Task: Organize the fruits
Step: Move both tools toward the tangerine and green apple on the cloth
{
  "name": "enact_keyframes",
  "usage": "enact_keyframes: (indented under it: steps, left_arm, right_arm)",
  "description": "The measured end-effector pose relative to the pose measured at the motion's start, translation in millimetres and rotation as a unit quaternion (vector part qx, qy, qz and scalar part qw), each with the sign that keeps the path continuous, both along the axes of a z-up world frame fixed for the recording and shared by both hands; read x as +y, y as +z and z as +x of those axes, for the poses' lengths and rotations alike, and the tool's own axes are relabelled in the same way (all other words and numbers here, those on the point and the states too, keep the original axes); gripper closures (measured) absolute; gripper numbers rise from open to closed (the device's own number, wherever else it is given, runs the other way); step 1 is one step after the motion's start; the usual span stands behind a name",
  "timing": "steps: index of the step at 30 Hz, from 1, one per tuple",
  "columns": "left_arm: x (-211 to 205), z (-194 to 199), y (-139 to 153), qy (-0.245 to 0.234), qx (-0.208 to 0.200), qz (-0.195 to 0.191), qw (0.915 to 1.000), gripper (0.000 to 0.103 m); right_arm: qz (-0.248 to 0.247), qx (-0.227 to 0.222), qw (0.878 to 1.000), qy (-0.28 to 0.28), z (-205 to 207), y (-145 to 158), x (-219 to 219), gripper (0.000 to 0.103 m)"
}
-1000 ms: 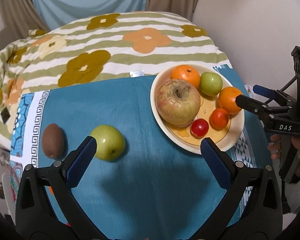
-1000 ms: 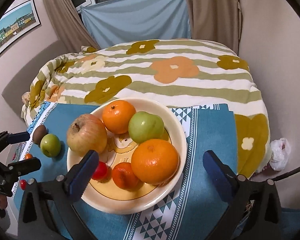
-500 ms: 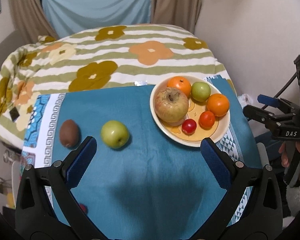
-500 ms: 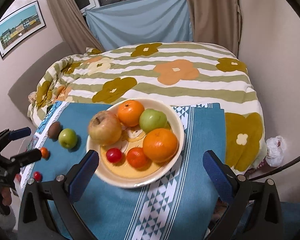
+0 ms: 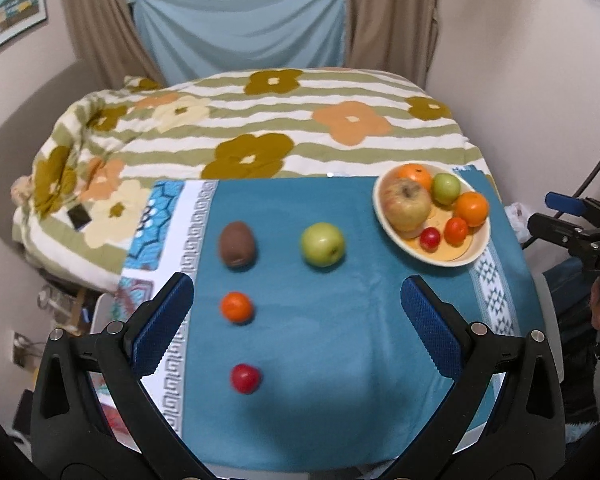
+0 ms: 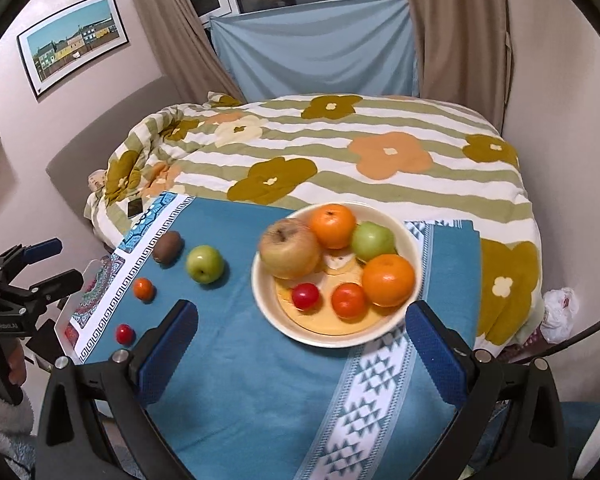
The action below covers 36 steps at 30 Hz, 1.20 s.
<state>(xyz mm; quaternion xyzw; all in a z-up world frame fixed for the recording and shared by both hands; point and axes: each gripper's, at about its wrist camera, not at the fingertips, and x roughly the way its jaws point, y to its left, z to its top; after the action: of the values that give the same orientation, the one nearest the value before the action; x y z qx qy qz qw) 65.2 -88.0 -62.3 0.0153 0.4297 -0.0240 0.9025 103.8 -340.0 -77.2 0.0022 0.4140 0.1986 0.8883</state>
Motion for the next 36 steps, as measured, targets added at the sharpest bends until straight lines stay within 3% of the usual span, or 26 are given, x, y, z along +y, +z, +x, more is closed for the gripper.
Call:
enact_keyframes:
  steps: [6, 13, 23, 26, 30, 34, 36]
  left_arm:
    - [44, -5, -9, 0.024, 0.013, -0.012, 0.9996, 0.0]
    - [81, -3, -38, 0.064, 0.033, -0.036, 0.9968, 0.0]
    - [95, 14, -92, 0.089, 0.066, -0.062, 0.9919, 0.0]
    - [93, 25, -106, 0.086, 0.077, -0.063, 0.9914, 0.01]
    - [88, 36, -122, 0.08, 0.086, -0.06, 0.9912, 0.017]
    - [82, 45, -135, 0.067, 0.101, -0.052, 0.9913, 0.018]
    - [77, 49, -140, 0.059, 0.106, -0.048, 0.9915, 0.025]
  right_arm:
    - [-0.005, -0.004, 1.0, 0.019, 5, -1, 43, 0.0]
    - [-0.011, 0.01, 0.998, 0.057, 26, -22, 96, 0.0]
    - [-0.051, 0.018, 0.992, 0.113, 63, -55, 151, 0.0]
    - [-0.057, 0.031, 0.99, 0.123, 73, -68, 159, 0.0]
    - [-0.071, 0.042, 0.988, 0.133, 84, -84, 167, 0.0]
    - [-0.09, 0.048, 0.984, 0.143, 90, -97, 173, 0.0]
    - [-0.094, 0.048, 0.984, 0.147, 93, -100, 175, 0.0]
